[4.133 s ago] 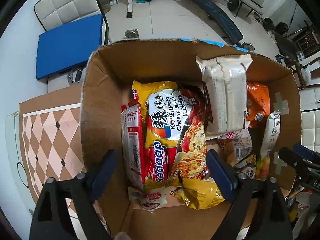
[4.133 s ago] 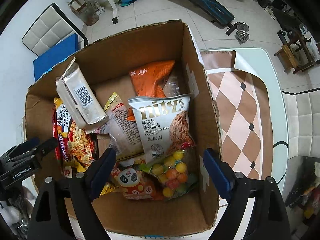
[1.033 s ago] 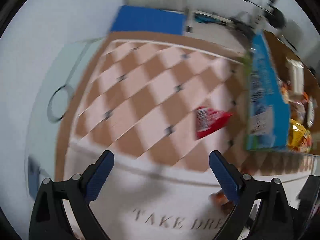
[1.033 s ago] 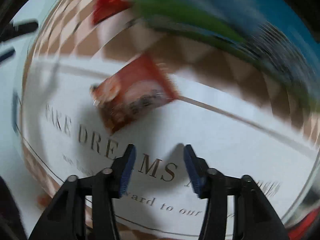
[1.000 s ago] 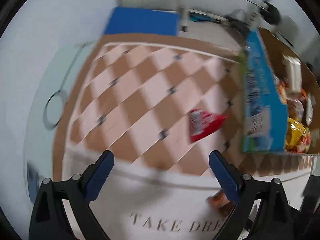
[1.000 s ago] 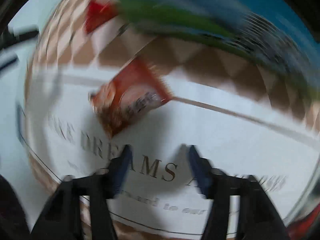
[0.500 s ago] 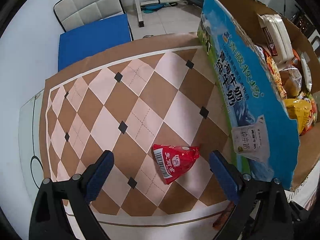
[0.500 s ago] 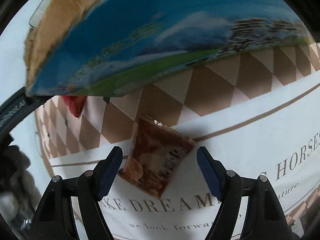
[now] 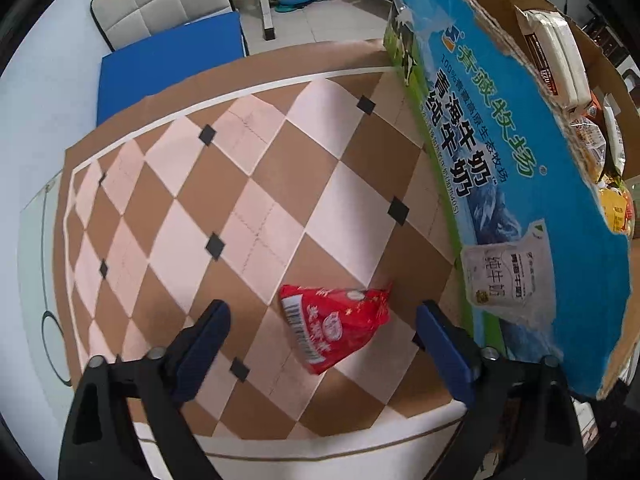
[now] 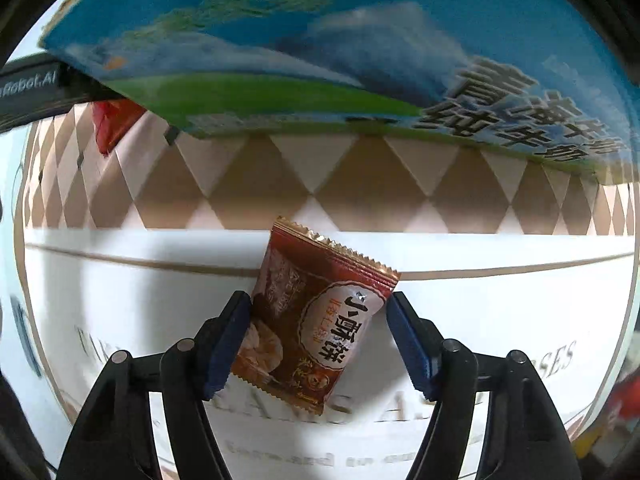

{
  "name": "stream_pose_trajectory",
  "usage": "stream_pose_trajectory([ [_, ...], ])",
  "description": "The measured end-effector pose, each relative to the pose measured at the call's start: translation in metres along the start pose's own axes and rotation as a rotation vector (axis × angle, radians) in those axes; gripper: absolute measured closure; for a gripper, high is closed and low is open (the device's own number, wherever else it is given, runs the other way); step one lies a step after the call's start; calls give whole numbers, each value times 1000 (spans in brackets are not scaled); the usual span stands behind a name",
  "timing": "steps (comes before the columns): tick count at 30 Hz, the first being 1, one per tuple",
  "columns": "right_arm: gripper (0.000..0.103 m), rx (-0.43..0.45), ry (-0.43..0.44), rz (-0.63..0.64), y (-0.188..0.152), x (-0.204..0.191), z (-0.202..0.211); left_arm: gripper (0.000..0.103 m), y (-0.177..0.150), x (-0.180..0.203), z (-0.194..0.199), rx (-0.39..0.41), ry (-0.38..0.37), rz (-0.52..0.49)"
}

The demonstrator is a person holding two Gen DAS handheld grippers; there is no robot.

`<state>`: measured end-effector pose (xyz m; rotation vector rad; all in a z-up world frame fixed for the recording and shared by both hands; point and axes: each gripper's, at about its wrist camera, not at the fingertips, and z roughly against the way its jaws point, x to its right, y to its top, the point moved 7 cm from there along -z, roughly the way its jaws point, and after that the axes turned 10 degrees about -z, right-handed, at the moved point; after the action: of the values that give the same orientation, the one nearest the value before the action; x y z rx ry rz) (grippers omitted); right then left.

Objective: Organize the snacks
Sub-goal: 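Grasp the small red packet with the left gripper while the right holds the brown-red packet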

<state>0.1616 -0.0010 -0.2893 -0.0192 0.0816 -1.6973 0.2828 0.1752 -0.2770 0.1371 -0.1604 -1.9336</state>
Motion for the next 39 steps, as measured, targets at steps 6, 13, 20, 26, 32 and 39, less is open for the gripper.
stream_pose_trajectory([
  [6,35,-12,0,22,-2,16,0,55,-9,-4,-9,-15,-34,55],
  [13,36,-41,3,66,-30,61,1,55,-76,26,0,-56,-91,151],
  [20,36,-87,-13,65,-49,82,-5,55,-137,77,8,-80,-134,258],
  [26,36,-124,-35,71,-58,100,-7,55,-166,101,8,-111,-146,332],
  [32,32,-166,78,-64,-26,71,-12,47,-173,99,-4,-138,-143,333],
  [39,29,-243,155,-262,-22,121,-10,44,-166,108,-19,-148,-95,267],
])
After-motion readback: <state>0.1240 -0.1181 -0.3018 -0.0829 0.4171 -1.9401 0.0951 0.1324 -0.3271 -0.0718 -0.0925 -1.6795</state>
